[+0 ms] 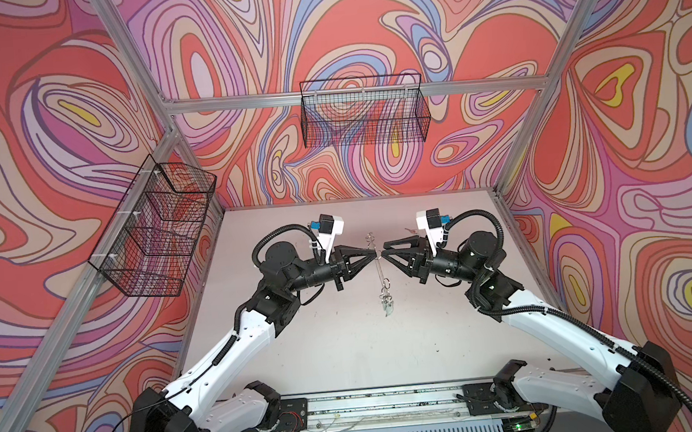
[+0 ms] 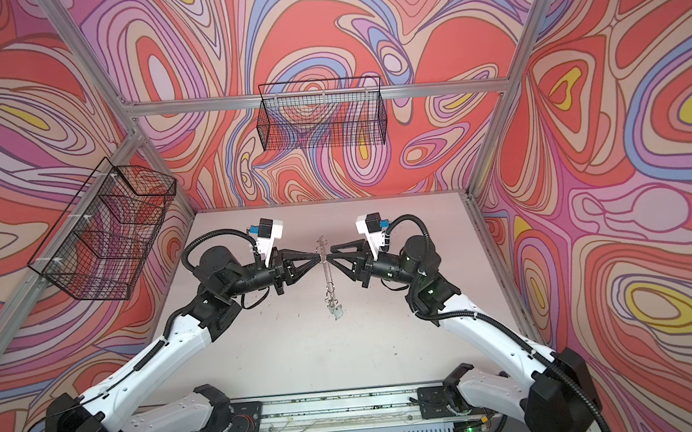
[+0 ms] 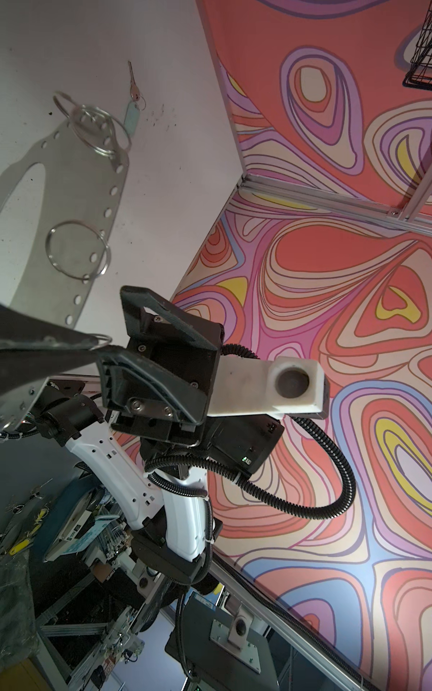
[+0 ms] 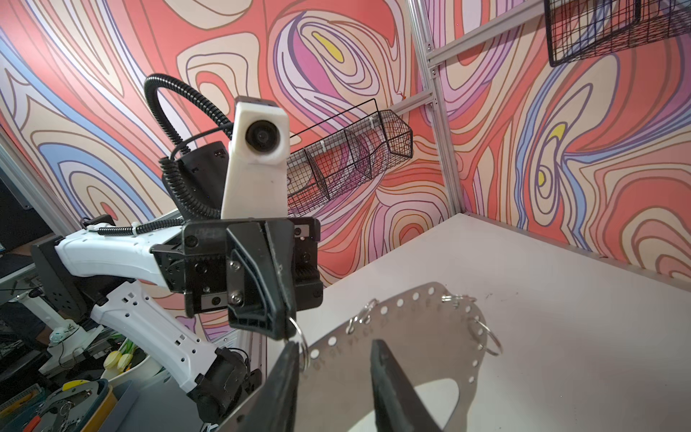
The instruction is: Put the keys on the keyring
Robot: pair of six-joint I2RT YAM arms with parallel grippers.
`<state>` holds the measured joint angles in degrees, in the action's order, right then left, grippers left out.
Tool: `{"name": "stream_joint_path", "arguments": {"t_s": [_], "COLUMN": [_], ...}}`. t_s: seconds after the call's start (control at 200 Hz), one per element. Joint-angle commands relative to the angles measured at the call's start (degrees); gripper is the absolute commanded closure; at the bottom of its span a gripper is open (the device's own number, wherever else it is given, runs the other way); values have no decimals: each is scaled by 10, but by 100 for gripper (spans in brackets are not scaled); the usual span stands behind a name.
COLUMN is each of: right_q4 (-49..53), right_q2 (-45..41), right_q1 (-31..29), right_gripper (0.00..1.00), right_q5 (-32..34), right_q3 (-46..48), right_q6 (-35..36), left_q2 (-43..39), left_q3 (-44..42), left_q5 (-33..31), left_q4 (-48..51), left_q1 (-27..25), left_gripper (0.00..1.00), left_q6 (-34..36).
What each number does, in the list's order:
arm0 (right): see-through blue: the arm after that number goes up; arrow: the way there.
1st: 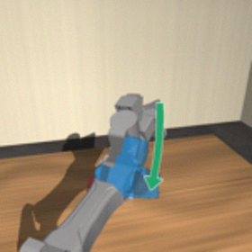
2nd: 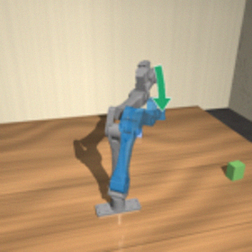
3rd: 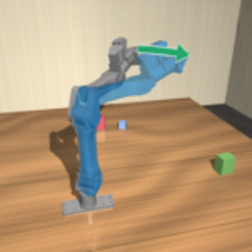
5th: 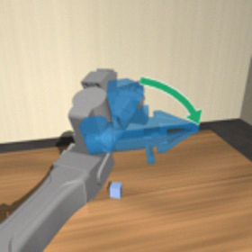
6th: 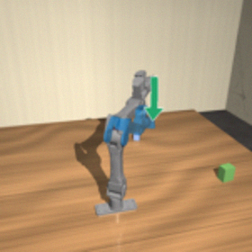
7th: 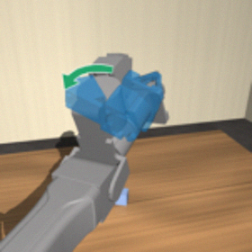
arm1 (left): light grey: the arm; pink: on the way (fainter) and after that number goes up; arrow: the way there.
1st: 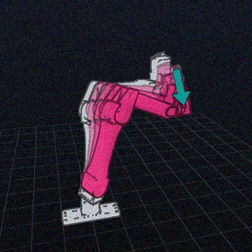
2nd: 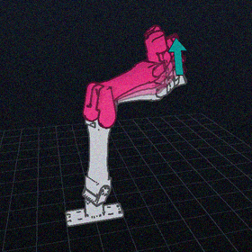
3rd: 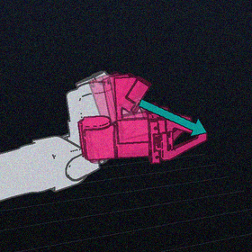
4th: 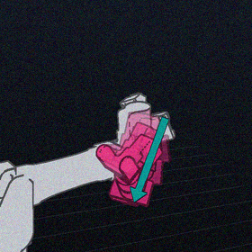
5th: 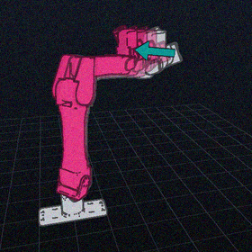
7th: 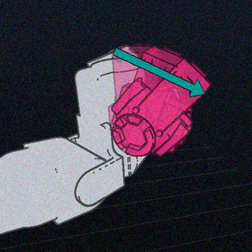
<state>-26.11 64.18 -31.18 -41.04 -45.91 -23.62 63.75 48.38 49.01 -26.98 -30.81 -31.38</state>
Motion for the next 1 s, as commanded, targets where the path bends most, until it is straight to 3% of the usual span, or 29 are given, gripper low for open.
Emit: {"name": "stream_joint_path", "arguments": {"t_s": [0.0, 0.816, 0.992], "right_q4": [-5, 21, 30], "right_q2": [0, 24, 24], "right_q1": [0, -14, -14], "right_gripper": [68, 82, 98], "right_q5": [-19, -39, -41], "right_q3": [-15, -27, -26], "right_q6": [1, 14, 18], "left_q2": [-5, -3, -2], "left_q3": [10, 6, 7], "left_q5": [4, 10, 13], "left_q4": [-9, -19, -19], "left_q1": [-2, -2, -2], "left_gripper": [100, 100, 100], "left_q6": [15, 11, 13]}}
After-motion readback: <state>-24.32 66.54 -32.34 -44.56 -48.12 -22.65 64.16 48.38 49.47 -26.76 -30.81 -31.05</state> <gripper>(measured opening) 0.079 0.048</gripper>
